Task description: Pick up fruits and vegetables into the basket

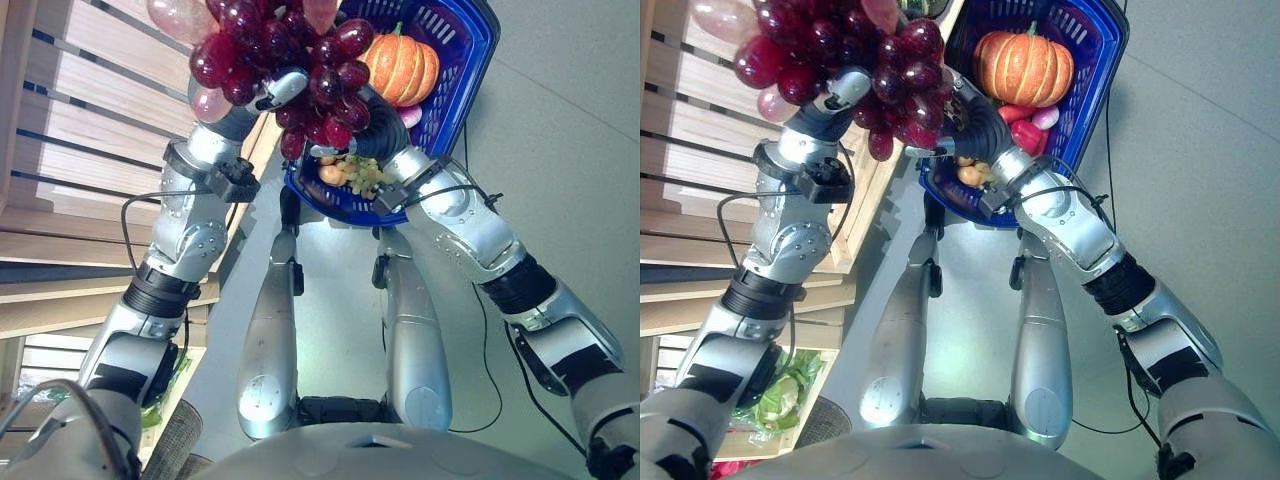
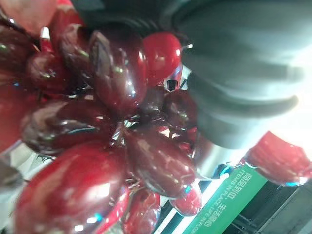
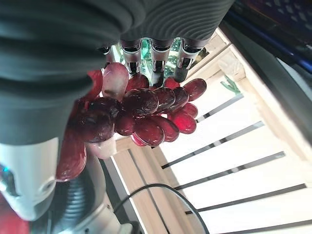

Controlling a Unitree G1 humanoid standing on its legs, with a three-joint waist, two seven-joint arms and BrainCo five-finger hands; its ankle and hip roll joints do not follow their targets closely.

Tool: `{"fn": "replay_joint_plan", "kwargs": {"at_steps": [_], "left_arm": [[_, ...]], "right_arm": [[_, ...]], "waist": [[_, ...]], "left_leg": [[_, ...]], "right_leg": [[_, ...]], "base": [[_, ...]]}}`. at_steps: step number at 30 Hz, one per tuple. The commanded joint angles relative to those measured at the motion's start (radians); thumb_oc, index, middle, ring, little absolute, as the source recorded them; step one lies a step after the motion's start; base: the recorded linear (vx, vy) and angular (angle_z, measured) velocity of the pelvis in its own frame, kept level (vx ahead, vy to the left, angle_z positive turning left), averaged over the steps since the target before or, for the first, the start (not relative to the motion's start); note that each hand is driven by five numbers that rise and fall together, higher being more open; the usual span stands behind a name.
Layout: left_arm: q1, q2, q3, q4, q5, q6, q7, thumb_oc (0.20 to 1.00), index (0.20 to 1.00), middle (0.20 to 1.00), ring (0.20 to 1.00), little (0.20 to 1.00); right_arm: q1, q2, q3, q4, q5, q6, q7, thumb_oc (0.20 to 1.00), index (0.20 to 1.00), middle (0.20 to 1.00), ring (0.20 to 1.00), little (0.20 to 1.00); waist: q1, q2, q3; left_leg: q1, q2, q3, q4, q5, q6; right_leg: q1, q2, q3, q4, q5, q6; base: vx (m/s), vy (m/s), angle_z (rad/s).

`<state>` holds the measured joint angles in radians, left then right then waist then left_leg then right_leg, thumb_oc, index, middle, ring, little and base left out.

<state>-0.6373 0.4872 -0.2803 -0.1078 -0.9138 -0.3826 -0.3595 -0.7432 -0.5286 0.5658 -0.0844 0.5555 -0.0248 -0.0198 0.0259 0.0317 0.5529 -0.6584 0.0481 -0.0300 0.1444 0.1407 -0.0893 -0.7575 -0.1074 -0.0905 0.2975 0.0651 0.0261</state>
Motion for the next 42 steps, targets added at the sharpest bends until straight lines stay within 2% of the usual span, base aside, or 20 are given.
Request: {"fn": "replay_joint_plan", "kwargs": {"at_steps": [1,14,15,16,28,36,41,42], "left_arm": [[-0.06,0.002,-0.043,-0.149,-0.049,-0.002,-0.084,0.2,0.2,0.2,0.2,0.2],[-0.074,-0.009,-0.091,-0.159,-0.075,0.03,-0.117,0.2,0.2,0.2,0.2,0.2],[-0.074,-0.007,-0.094,-0.161,-0.081,0.029,-0.119,0.2,0.2,0.2,0.2,0.2],[-0.074,-0.008,-0.094,-0.16,-0.081,0.028,-0.123,0.2,0.2,0.2,0.2,0.2],[-0.074,-0.015,-0.113,-0.164,-0.106,0.04,-0.144,0.2,0.2,0.2,0.2,0.2],[-0.072,0.001,-0.097,-0.161,-0.08,-0.01,-0.106,0.2,0.2,0.2,0.2,0.2],[-0.06,0.004,-0.072,-0.16,-0.076,-0.04,-0.045,0.2,0.2,0.2,0.2,0.2],[-0.059,0.004,-0.068,-0.159,-0.07,-0.048,-0.011,0.416,0.416,0.416,0.416,0.416]], "right_arm": [[-0.06,0.042,0.025,-0.126,-0.026,-0.029,0.006,1.0,1.0,1.0,1.0,1.0],[-0.088,0.054,0.048,-0.134,-0.02,-0.047,-0.017,1.0,1.0,1.0,1.0,1.0],[-0.088,0.054,0.049,-0.136,-0.019,-0.049,-0.016,0.652,0.652,0.652,0.652,0.652],[-0.089,0.054,0.05,-0.138,-0.017,-0.052,-0.019,0.2,0.2,0.2,0.2,0.2],[-0.09,0.063,0.057,-0.146,-0.003,-0.063,-0.02,0.2,0.2,0.2,0.2,0.2],[-0.08,0.056,0.051,-0.15,0.05,-0.059,-0.007,0.2,0.2,0.2,0.2,0.2],[-0.064,0.063,0.043,-0.149,0.087,-0.05,0.022,0.2,0.2,0.2,0.2,0.2],[-0.061,0.066,0.043,-0.147,0.09,-0.051,0.026,0.2,0.2,0.2,0.2,0.2]], "waist": [[-0.003,-0.008,-0.033],[-0.006,-0.01,-0.033],[-0.006,-0.01,-0.033],[-0.006,-0.01,-0.033],[-0.007,-0.011,-0.033],[-0.007,-0.011,-0.033],[-0.002,-0.009,-0.033],[-0.001,-0.009,-0.033]], "left_leg": [[0.022,-0.113,0.031,-0.006,-0.066,0.073],[0.029,-0.113,0.032,-0.012,-0.066,0.075],[0.029,-0.113,0.032,-0.012,-0.066,0.075],[0.029,-0.113,0.032,-0.013,-0.066,0.075],[0.031,-0.114,0.033,-0.018,-0.064,0.076],[0.035,-0.114,0.033,-0.02,-0.065,0.077],[0.037,-0.115,0.03,-0.022,-0.063,0.076],[0.035,-0.116,0.029,-0.021,-0.063,0.076]], "right_leg": [[0.111,0.07,-0.062,-0.047,-0.077,0.013],[0.119,0.072,-0.06,-0.058,-0.071,0.013],[0.119,0.072,-0.059,-0.058,-0.071,0.013],[0.119,0.071,-0.06,-0.059,-0.07,0.013],[0.123,0.07,-0.061,-0.068,-0.065,0.014],[0.125,0.071,-0.06,-0.068,-0.066,0.014],[0.128,0.068,-0.064,-0.07,-0.067,0.014],[0.127,0.068,-0.065,-0.068,-0.067,0.013]], "base": [[0.0,0.0,0.0],[0.0,0.0,0.0],[0.0,0.0,0.0],[0.0,0.0,0.0],[0.0,0.0,0.0],[0.0,0.0,0.0],[0.0,0.0,0.0],[0.0,0.0,0.0]]}}
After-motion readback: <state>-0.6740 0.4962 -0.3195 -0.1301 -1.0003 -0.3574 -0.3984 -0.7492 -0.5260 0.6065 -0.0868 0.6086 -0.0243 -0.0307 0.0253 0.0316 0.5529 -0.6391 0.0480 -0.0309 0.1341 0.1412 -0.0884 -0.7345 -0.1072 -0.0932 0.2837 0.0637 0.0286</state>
